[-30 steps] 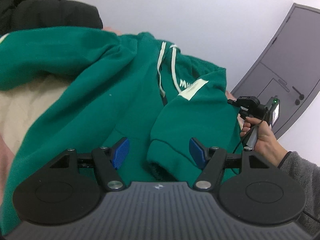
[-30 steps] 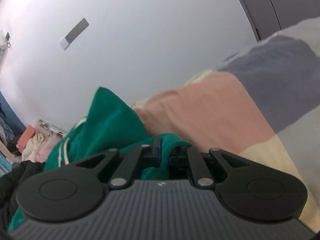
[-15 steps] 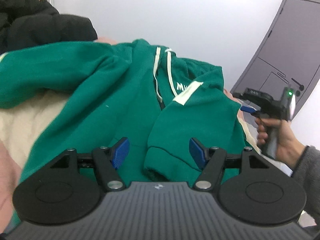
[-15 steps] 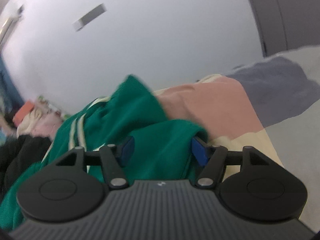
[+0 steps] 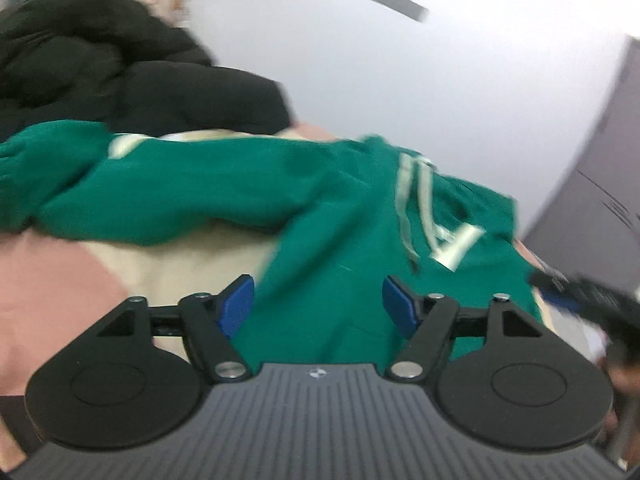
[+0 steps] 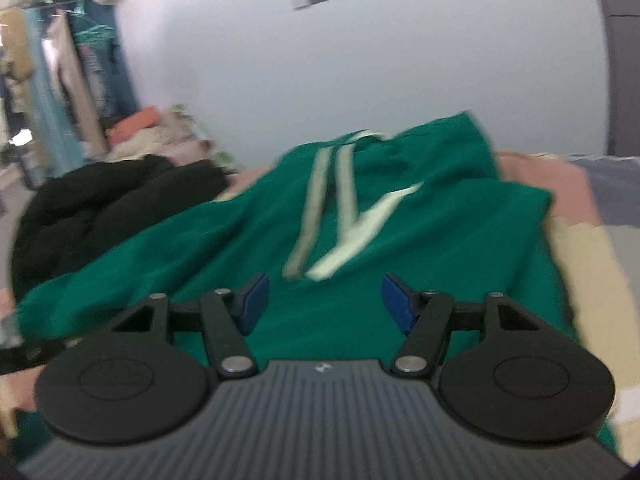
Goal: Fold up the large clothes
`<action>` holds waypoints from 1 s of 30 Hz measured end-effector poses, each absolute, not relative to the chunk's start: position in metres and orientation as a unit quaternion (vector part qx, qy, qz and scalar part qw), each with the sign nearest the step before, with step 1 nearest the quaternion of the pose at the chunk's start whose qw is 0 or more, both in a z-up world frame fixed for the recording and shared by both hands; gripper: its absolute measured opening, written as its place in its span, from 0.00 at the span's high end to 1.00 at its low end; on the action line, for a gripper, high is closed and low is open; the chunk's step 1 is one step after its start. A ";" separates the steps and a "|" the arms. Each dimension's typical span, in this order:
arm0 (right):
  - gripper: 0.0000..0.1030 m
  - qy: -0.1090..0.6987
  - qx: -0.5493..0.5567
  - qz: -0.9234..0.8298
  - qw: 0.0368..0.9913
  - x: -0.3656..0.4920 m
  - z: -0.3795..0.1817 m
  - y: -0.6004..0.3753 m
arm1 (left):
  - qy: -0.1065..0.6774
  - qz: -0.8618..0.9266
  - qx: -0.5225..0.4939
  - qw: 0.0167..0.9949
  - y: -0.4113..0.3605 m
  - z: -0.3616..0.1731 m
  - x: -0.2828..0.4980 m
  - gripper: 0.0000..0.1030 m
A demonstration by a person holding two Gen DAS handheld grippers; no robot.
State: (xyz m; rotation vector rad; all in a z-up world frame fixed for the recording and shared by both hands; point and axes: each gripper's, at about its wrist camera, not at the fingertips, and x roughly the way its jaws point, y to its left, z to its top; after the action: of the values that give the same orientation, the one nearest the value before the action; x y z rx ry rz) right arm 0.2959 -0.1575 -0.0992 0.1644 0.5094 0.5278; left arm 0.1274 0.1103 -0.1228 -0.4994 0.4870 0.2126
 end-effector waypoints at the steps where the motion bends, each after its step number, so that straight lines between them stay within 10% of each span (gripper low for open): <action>1: 0.37 0.250 0.081 0.267 0.927 0.289 -0.098 -0.151 | 0.236 0.116 -0.254 0.931 0.120 -0.122 0.126 0.25; 18: 0.37 0.309 0.072 0.286 0.904 0.258 -0.141 -0.108 | 0.182 0.229 -0.552 0.781 0.268 -0.190 0.119 0.25; 30: 0.36 0.294 0.041 0.275 0.914 0.258 -0.160 -0.090 | 0.115 0.302 -0.553 0.768 0.319 -0.202 0.138 0.26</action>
State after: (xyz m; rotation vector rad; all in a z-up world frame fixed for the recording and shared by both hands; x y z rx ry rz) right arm 0.2576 -0.0904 -0.1603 0.0849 0.6059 0.5656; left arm 0.1380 0.3193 -0.2017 -1.2011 0.2486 0.6552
